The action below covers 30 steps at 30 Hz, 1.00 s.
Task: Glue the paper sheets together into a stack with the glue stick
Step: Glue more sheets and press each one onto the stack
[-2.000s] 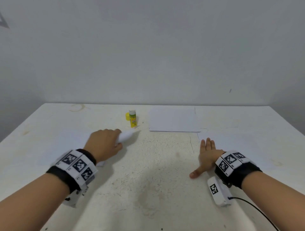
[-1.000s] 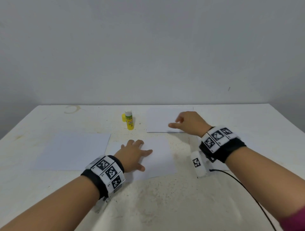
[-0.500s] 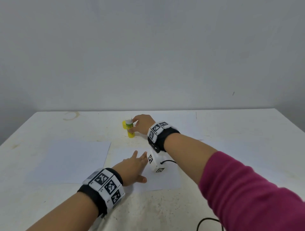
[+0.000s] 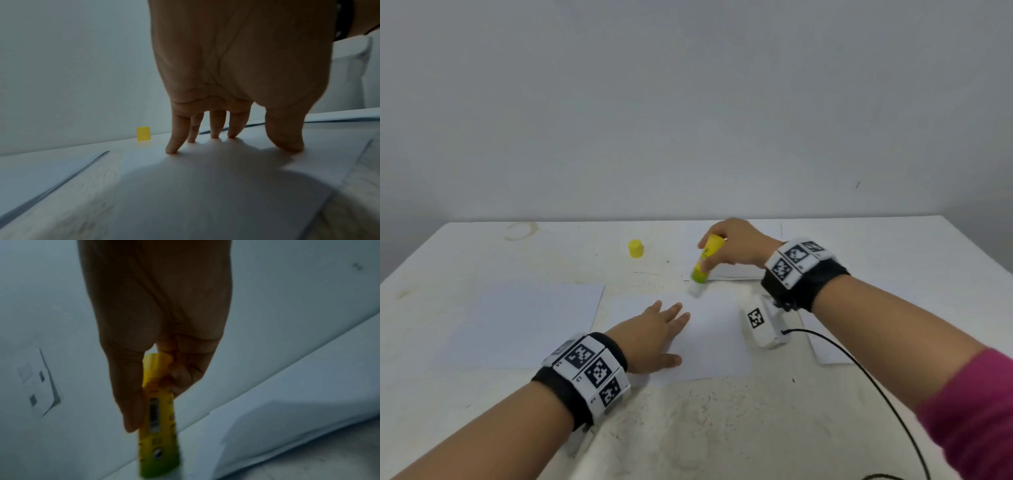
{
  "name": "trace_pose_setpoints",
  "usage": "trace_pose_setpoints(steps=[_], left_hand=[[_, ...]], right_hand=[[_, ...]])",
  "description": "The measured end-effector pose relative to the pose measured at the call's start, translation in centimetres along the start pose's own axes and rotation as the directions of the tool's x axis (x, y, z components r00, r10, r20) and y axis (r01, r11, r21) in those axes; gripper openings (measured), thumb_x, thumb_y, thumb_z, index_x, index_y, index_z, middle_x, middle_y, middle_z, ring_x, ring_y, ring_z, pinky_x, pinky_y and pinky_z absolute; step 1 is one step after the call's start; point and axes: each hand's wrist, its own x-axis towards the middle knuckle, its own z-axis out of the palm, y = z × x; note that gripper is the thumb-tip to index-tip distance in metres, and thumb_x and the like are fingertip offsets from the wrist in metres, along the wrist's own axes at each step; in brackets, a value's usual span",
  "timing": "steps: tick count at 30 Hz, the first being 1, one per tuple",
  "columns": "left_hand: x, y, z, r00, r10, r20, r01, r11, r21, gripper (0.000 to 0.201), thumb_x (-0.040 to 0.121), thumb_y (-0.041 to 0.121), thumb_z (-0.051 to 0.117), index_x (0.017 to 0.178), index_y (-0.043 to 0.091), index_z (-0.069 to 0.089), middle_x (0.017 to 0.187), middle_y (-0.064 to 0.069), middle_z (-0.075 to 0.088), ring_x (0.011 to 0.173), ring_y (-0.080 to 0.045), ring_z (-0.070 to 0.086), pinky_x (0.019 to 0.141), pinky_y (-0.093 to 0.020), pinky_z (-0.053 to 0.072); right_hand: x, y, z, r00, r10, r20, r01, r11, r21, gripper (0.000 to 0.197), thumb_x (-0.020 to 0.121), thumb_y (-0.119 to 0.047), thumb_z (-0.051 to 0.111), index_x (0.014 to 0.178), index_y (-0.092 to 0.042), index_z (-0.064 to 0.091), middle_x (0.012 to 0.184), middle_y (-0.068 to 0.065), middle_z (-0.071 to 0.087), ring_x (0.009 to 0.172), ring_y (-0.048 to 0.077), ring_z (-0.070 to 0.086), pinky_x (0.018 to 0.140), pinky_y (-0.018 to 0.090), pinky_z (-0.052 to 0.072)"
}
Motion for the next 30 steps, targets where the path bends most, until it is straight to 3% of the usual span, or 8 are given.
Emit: trace_pose_setpoints(steps=[2,5,7,10,13,19,25,30], left_hand=[[0.2,0.1,0.0,1.000,-0.001,-0.025,0.001,1.000,0.008,0.080,0.097,0.050,0.043,0.154,0.021,-0.005,0.161,-0.002,-0.008,0.148,-0.029,0.000,0.118,-0.041,0.018],[0.5,0.9,-0.5,0.998,-0.015,-0.056,0.017,0.999,0.031,0.080,0.096,0.052,0.044,0.154,0.021,-0.001,0.162,-0.002,-0.003,0.147,-0.028,0.006,0.114,-0.043,0.027],[0.7,1.6,-0.9,0.997,-0.019,-0.071,0.022,0.999,0.038,0.079,0.096,0.051,0.045,0.154,0.019,0.003,0.161,-0.004,0.001,0.145,-0.030,0.011,0.112,-0.043,0.031],[1.1,1.9,-1.0,0.996,-0.022,-0.087,0.026,0.999,0.039,0.080,0.094,0.052,0.047,0.154,0.017,0.006,0.160,-0.005,0.004,0.142,-0.031,0.017,0.109,-0.044,0.035],[1.3,1.6,-0.8,0.993,-0.017,-0.118,0.022,0.999,0.041,0.080,0.092,0.055,0.048,0.153,0.020,0.010,0.159,-0.004,0.008,0.139,-0.029,0.022,0.106,-0.042,0.038],[1.4,1.1,-0.7,0.986,-0.009,-0.167,0.015,0.999,0.034,0.080,0.090,0.057,0.050,0.153,0.024,0.014,0.158,-0.001,0.013,0.138,-0.025,0.024,0.103,-0.039,0.040],[1.6,0.5,-0.9,0.978,0.010,-0.209,0.005,0.997,0.071,0.056,0.101,0.032,0.040,0.152,0.028,0.018,0.156,0.002,0.017,0.131,-0.023,0.031,0.095,-0.036,0.044],[1.4,0.0,-1.4,0.983,0.048,-0.176,-0.025,0.991,0.130,0.063,0.096,0.018,0.046,0.151,0.030,0.018,0.153,0.004,0.020,0.126,-0.022,0.035,0.091,-0.032,0.044]], right_hand=[[-1.2,1.4,-0.7,0.996,0.018,-0.089,-0.015,0.999,0.033,0.029,0.066,-0.009,0.084,0.091,-0.004,0.071,0.092,0.004,0.069,0.074,0.016,0.062,0.063,0.026,0.052],[-2.6,3.2,-0.6,0.992,0.026,-0.127,-0.013,0.995,0.102,0.023,0.071,-0.005,0.080,0.087,-0.013,0.065,0.091,0.006,0.067,0.062,0.010,0.059,0.048,0.017,0.047],[-3.2,4.0,0.0,0.991,0.016,-0.133,-0.003,0.995,0.101,0.024,0.075,-0.003,0.076,0.091,-0.012,0.061,0.086,0.004,0.063,0.061,0.013,0.061,0.047,0.018,0.049],[-3.6,4.5,1.1,0.991,-0.019,-0.133,0.028,0.998,0.064,0.023,0.077,-0.002,0.074,0.092,-0.011,0.059,0.086,0.005,0.063,0.064,0.016,0.061,0.061,0.029,0.056],[-3.7,4.4,1.9,0.987,-0.046,-0.156,0.047,0.999,-0.001,0.023,0.078,-0.006,0.072,0.094,-0.014,0.058,0.087,0.002,0.062,0.073,0.016,0.057,0.074,0.035,0.053],[-5.8,4.1,2.3,0.993,-0.082,-0.086,0.069,0.986,-0.151,0.022,0.081,-0.011,0.071,0.092,-0.020,0.053,0.072,-0.010,0.052,0.063,0.006,0.048,0.056,0.018,0.035],[-9.8,4.9,2.2,0.995,-0.098,-0.017,0.093,0.978,-0.185,0.022,0.081,-0.011,0.071,0.089,-0.025,0.055,0.072,-0.013,0.057,0.062,0.008,0.053,0.057,0.015,0.042],[-11.3,4.6,1.6,0.997,-0.053,0.057,0.064,0.977,-0.202,0.022,0.080,-0.011,0.072,0.095,-0.021,0.060,0.070,-0.016,0.056,0.063,0.003,0.053,0.058,0.013,0.041]])
